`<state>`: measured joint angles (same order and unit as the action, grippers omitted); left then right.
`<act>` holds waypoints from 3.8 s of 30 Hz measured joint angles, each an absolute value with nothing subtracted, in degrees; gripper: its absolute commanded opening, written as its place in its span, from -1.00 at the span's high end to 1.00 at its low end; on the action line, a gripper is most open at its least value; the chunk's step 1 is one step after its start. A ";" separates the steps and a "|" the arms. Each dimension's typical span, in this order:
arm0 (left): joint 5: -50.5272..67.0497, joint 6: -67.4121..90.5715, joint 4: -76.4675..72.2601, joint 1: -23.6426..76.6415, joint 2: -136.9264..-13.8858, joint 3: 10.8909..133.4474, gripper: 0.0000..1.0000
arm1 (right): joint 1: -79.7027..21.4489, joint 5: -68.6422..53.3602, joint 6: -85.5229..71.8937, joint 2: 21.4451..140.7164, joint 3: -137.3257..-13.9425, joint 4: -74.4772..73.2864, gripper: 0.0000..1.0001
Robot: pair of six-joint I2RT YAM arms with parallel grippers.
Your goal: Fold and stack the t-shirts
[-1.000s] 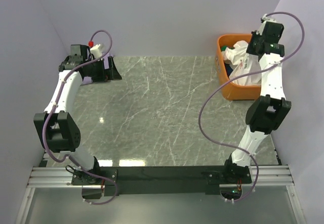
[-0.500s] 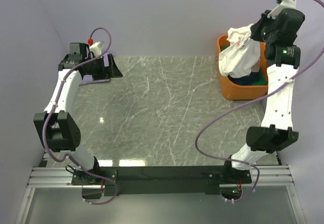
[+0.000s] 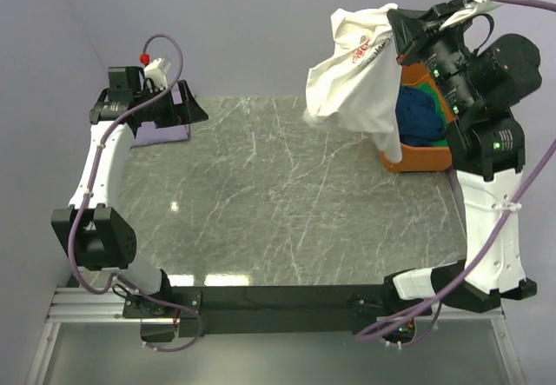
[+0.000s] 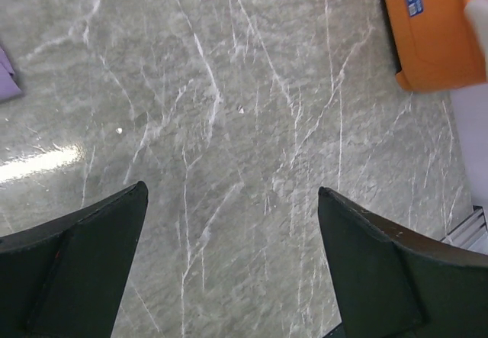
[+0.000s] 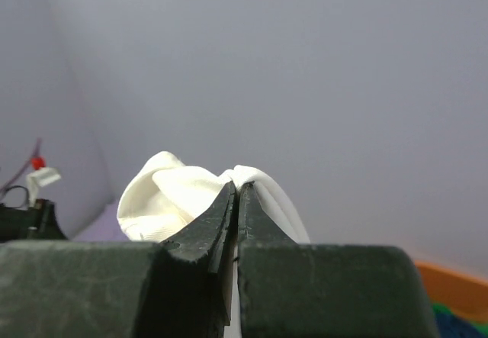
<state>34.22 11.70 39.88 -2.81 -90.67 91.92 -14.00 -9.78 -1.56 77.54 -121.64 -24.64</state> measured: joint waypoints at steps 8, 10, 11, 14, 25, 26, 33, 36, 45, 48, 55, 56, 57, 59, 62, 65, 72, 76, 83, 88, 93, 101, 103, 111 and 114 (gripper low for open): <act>33.17 13.04 37.80 -4.01 -83.72 91.59 -0.99 | -23.27 -11.16 -2.09 73.28 -113.67 -18.68 1.00; 33.12 13.32 37.17 -4.32 -82.19 90.96 -0.99 | -25.87 -11.31 -2.24 72.69 -109.16 -17.47 1.00; 33.15 13.45 37.08 -4.49 -81.58 90.74 -0.99 | -27.31 -11.31 -2.48 72.79 -106.98 -17.04 1.00; 33.15 13.69 36.36 -4.78 -80.34 89.73 -0.99 | -30.70 -12.51 -3.75 74.50 -100.31 -15.70 0.09; 37.39 6.22 38.46 -5.89 -79.75 84.86 -0.74 | -32.32 -21.45 7.20 86.91 -86.54 -33.69 -0.67; 38.76 3.64 39.44 -5.87 -79.77 83.81 -0.62 | -30.22 -22.87 8.69 86.94 -84.68 -35.99 -0.62; 38.15 -19.03 45.19 9.21 -79.59 71.46 -0.42 | -17.91 -30.15 13.28 90.67 -75.40 -46.46 -0.29; 34.98 -25.85 44.42 20.12 -78.50 63.09 -0.43 | -17.61 -32.42 12.75 93.23 -71.96 -47.37 -0.28; 25.45 -30.55 34.59 33.80 -78.35 51.27 -0.63 | -17.74 -32.99 5.30 101.69 -66.81 -44.12 -0.21; 23.57 -28.86 27.92 35.18 -80.01 50.04 -0.55 | -17.74 -32.75 4.27 105.27 -67.61 -43.31 0.18; 20.62 -24.03 18.20 35.59 -86.30 49.34 0.04 | -16.73 -32.45 4.91 111.26 -72.88 -44.64 1.00; 20.67 -23.53 17.87 35.55 -87.22 49.58 0.29 | -16.32 -32.34 5.15 111.11 -73.67 -45.06 1.00; 21.08 -22.70 17.91 35.20 -88.14 50.06 0.49 | -15.75 -32.16 5.56 110.96 -74.63 -45.34 1.00; 22.70 -21.96 18.41 33.89 -89.32 51.35 0.98 | -14.28 -31.48 6.59 109.91 -76.20 -45.74 1.00; 25.30 -21.98 20.29 29.02 -89.67 54.52 0.99 | -12.12 -30.00 8.71 106.89 -79.29 -47.13 1.00; 27.44 -23.29 23.55 21.67 -89.86 60.14 0.99 | -11.14 -29.41 11.42 103.00 -82.06 -48.01 1.00; 32.91 -36.21 38.24 8.51 -90.89 74.06 0.99 | -26.02 -26.59 21.85 91.02 -79.24 -50.35 1.00; 32.99 -49.30 50.02 4.86 -89.19 72.25 0.99 | -42.61 -26.39 26.65 85.86 -69.45 -50.74 0.98; 24.91 -67.05 63.77 0.49 -79.20 54.46 0.34 | -42.57 -23.38 31.64 80.95 -56.66 -56.69 -0.26; 25.80 -63.66 63.68 -0.62 -80.86 58.52 -0.31 | -29.80 -26.24 28.95 83.05 -64.51 -57.67 -0.08; 30.15 -50.59 56.12 -1.13 -93.21 70.98 -0.40 | -23.44 -29.87 22.94 95.13 -72.93 -54.89 -0.02; 30.50 -34.57 43.86 -0.86 -106.21 80.14 -0.41 | -23.97 -32.86 14.90 108.42 -74.61 -54.13 -0.16; 30.17 -32.99 42.26 -0.75 -108.77 81.76 -0.40 | -24.60 -33.32 14.02 109.89 -75.22 -54.15 -0.19; 29.87 -32.10 41.82 1.30 -113.78 82.74 -0.41 | -30.28 -34.44 13.82 112.73 -75.40 -55.66 -0.27; 29.89 -32.10 41.87 2.66 -114.24 82.72 -0.25 | -31.40 -35.75 13.96 114.85 -75.48 -56.99 -0.14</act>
